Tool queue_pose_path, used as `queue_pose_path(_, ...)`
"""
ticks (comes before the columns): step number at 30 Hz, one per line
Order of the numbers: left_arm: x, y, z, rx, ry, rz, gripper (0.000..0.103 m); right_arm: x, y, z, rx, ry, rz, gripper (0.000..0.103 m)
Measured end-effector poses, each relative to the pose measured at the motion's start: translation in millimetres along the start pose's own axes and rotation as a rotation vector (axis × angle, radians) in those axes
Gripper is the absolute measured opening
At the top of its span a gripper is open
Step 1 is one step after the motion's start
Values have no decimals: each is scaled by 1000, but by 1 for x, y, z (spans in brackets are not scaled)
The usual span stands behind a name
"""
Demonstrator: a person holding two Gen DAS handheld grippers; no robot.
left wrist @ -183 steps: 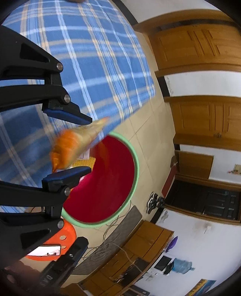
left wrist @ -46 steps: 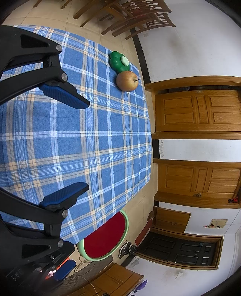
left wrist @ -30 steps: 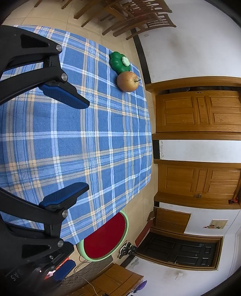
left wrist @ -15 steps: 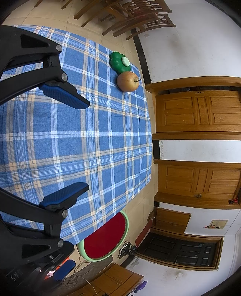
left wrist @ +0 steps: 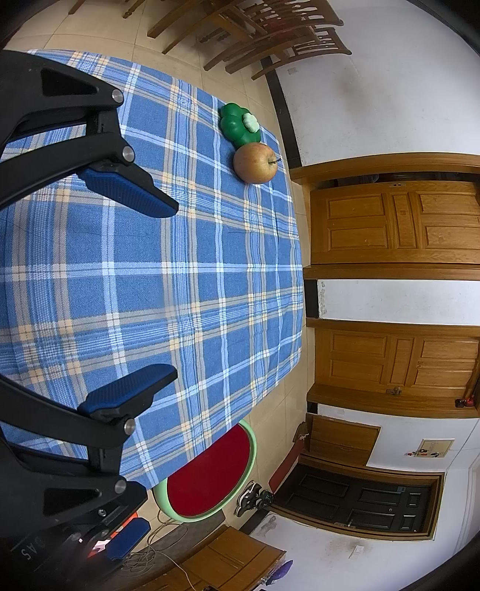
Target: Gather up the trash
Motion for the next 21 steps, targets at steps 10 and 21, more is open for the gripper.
queue_pose_path(10, 1, 0, 0, 0, 1, 1, 81, 0, 0, 0, 0, -1, 1, 78)
queue_pose_path(21, 2, 0, 1, -2, 0, 4, 81, 0, -1, 0, -1, 0, 2, 78)
Point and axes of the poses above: each gripper's, at about its wrist camera, not at the fingertips, and x roughly the way its jaws point, z to its left, y to its underside, the point moved 9 cm from there along x, roughly the way its jaws point, and after that the axes turned 13 degrees about z, right-handed, at the moved point
